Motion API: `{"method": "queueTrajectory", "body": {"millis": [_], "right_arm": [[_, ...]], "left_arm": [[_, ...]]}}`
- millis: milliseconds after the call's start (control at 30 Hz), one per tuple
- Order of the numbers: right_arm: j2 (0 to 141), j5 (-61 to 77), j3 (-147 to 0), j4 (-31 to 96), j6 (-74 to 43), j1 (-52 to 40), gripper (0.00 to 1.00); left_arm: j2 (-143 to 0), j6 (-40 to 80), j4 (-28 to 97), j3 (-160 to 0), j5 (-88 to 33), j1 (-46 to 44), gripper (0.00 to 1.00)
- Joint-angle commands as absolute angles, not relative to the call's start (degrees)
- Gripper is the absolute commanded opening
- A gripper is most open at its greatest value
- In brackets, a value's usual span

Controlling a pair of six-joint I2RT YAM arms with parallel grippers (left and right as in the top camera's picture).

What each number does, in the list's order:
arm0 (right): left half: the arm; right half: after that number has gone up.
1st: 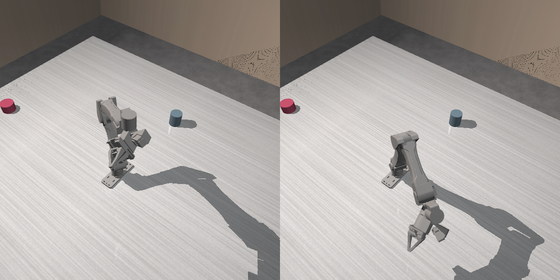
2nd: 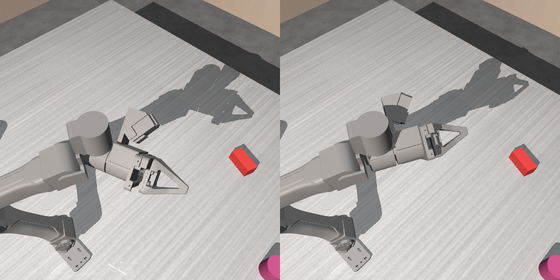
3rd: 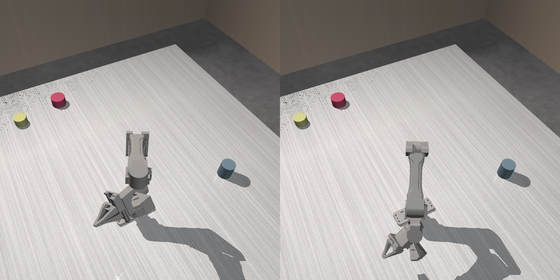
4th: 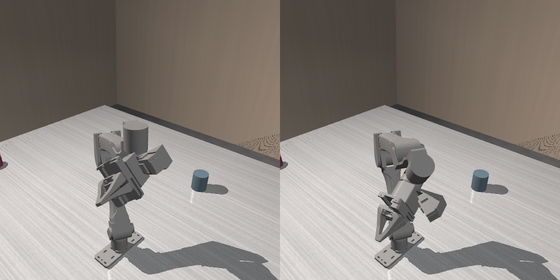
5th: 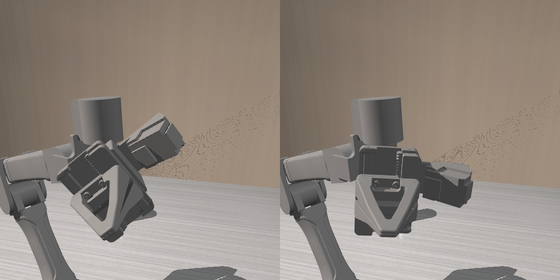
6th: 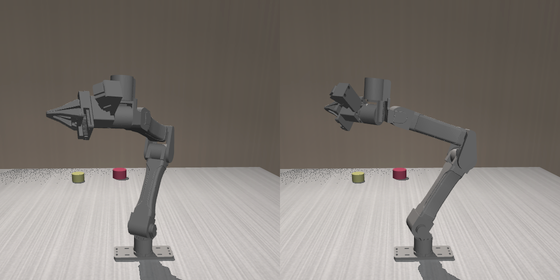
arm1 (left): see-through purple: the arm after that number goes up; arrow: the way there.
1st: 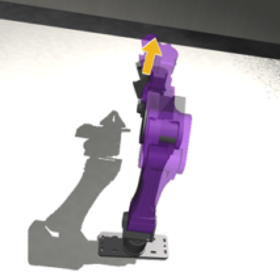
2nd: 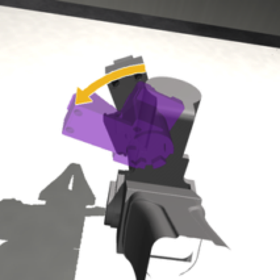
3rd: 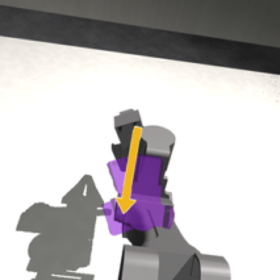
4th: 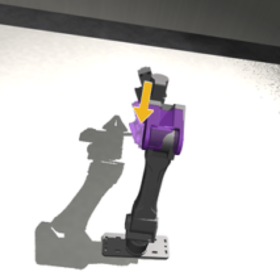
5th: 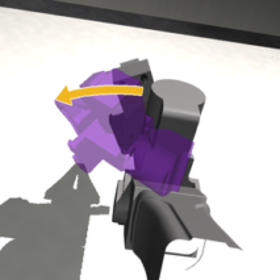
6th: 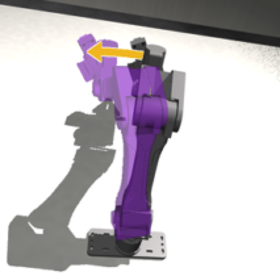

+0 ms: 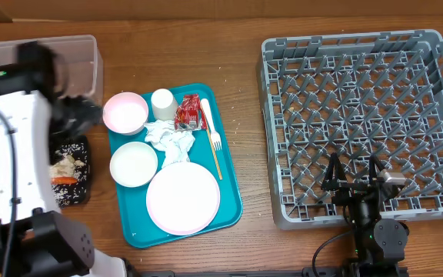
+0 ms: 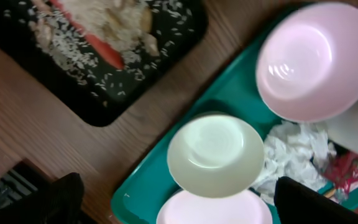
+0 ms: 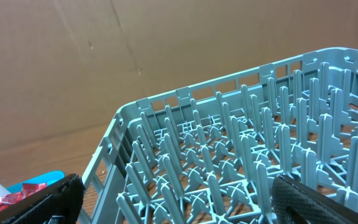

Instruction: Sort waste into correct bins and load items into the dishwasher rack

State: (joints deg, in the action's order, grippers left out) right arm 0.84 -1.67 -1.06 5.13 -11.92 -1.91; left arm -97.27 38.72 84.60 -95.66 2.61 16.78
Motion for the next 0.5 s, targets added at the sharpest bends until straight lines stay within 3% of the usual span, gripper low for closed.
{"method": "queueTrajectory", "body": {"millis": [0,467], "right_arm": [[0.23,-1.39,-0.45,4.67,-11.53,-2.2,1.0],[0.23,-1.39,-0.47,4.62,-11.55,-2.2,1.0]], "left_arm": [[-95.92,37.74,84.75,-96.44,-1.56,21.23,1.0],[-95.92,38.3,83.7,-96.44,4.25,25.12,1.0]]}}
